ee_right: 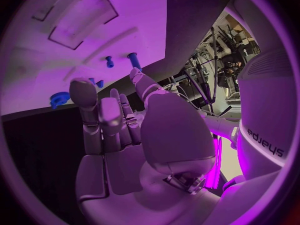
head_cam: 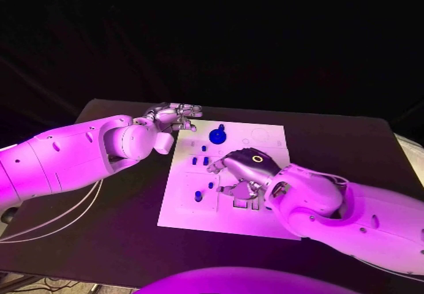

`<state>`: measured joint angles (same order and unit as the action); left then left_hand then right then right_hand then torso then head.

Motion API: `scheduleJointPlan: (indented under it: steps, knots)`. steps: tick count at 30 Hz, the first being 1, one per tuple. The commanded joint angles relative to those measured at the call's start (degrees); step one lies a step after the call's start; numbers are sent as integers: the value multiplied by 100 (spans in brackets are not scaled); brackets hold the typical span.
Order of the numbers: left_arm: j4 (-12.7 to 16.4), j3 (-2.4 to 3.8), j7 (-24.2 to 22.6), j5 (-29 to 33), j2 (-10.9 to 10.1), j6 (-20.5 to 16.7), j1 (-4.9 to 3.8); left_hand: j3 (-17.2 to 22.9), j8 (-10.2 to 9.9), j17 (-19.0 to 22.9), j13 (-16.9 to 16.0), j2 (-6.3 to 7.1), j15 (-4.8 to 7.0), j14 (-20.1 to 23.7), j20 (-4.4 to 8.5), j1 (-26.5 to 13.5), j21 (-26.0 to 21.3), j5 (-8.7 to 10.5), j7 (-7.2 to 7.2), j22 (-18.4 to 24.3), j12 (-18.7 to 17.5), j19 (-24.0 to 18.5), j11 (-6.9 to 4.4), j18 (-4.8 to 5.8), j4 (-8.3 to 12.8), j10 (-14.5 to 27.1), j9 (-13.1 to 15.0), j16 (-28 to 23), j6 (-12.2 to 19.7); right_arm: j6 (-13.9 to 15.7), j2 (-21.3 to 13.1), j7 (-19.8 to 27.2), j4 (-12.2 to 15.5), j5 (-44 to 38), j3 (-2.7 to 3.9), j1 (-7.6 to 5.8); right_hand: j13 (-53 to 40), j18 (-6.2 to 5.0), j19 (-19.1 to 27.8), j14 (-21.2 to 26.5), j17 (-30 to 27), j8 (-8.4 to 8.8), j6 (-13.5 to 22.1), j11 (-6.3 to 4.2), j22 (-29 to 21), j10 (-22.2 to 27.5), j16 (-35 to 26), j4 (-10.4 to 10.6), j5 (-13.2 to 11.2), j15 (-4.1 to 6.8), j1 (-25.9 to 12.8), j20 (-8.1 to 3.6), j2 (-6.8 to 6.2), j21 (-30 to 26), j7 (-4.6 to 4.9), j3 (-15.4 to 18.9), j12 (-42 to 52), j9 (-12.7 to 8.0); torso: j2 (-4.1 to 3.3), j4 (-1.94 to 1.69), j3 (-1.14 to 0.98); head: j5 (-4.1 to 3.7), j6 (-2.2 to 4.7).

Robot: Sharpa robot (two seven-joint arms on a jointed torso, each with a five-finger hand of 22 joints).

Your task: Assemble the parts on the task board

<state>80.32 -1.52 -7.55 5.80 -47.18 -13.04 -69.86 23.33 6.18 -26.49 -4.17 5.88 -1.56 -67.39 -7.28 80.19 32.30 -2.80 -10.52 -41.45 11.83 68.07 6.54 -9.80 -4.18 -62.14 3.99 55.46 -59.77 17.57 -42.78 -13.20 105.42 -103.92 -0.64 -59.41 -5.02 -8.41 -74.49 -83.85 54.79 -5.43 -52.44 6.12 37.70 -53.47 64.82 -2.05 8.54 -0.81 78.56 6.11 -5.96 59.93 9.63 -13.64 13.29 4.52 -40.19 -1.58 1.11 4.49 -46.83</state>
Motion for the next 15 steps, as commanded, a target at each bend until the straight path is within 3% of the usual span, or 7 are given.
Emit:
scheduleJointPlan:
  steps: [1, 4, 7, 10, 12, 15]
  knots:
    - [13, 2, -14, -32, -18, 92, -2, -17, 29, 7, 9, -9, 2, 30, 14, -24, -32, -7, -9, 7, 19, 35, -3, -64, 19, 23, -8, -18, 50, 482, -438, -255, 229, 836, 23, -194, -15, -19, -101, -13, -27, -46, -153, -46, 98, -332, -14, 49, 22, 51, -44, 1, 57, 82, -26, 30, 184, 12, 13, 44, -9, -52, 19]
    - [22, 1, -15, -32, -37, 81, -2, -17, 29, 7, 9, -9, 2, 30, 14, -24, -32, -7, -9, 7, 19, 35, -3, -64, 19, 23, -8, -18, 50, 354, -887, -507, 405, 1356, 30, -363, -69, 44, -258, -101, 246, -131, -385, -102, 492, -879, 206, 227, 96, 81, -270, -16, 80, 334, -12, 88, 421, 38, 25, 78, -10, -114, 34]
    - [41, 0, -23, -39, -48, 73, -2, -17, 29, 7, 9, -9, 2, 30, 14, -24, -32, -7, -9, 7, 19, 35, -3, -64, 19, 23, -8, -18, 50, 236, -1308, -784, 546, 1718, 21, -455, -252, 142, -513, -258, 822, -195, -569, -272, 1167, -1567, 674, 390, 178, 206, -467, -114, -21, 776, -141, 228, 785, 53, 40, 123, -10, -197, 31]
    - [69, 0, -27, -51, -53, 69, -2, -17, 29, 7, 9, -9, 2, 30, 14, -24, -32, -7, -9, 7, 19, 35, -3, -64, 19, 23, -8, -18, 50, 141, -1633, -1043, 601, 1924, -28, -489, -591, 198, -636, -307, 1054, -261, -725, -420, 1501, -2019, 887, 563, 254, 340, -640, -245, -126, 1015, -281, 438, 1224, 76, 48, 156, -19, -246, 68]
    - [94, 0, -32, -68, -56, 74, -2, -23, 36, 19, 9, -16, 1, 34, 13, -21, -48, -7, -12, 19, 37, 42, 0, -64, 30, 35, -7, -16, 54, 107, -1788, -1174, 607, 2003, -70, -486, -921, 222, -659, -296, 1042, -290, -785, -492, 1598, -2113, 904, 726, 364, 395, -771, -295, -167, 1088, -330, 627, 1580, 94, 52, 175, -25, -266, 67]
    - [116, 0, -41, -94, -62, 84, -2, -23, 36, 19, 9, -16, 1, 34, 13, -21, -48, -7, -12, 20, 38, 42, 0, -64, 30, 35, -7, -16, 54, 78, -1920, -1313, 604, 2055, -112, -457, -1492, 219, -661, -284, 1074, -301, -789, -529, 1695, -1960, 957, 976, 642, 373, -890, -363, -163, 1157, -356, 913, 2116, 113, 60, 184, -28, -300, 84]
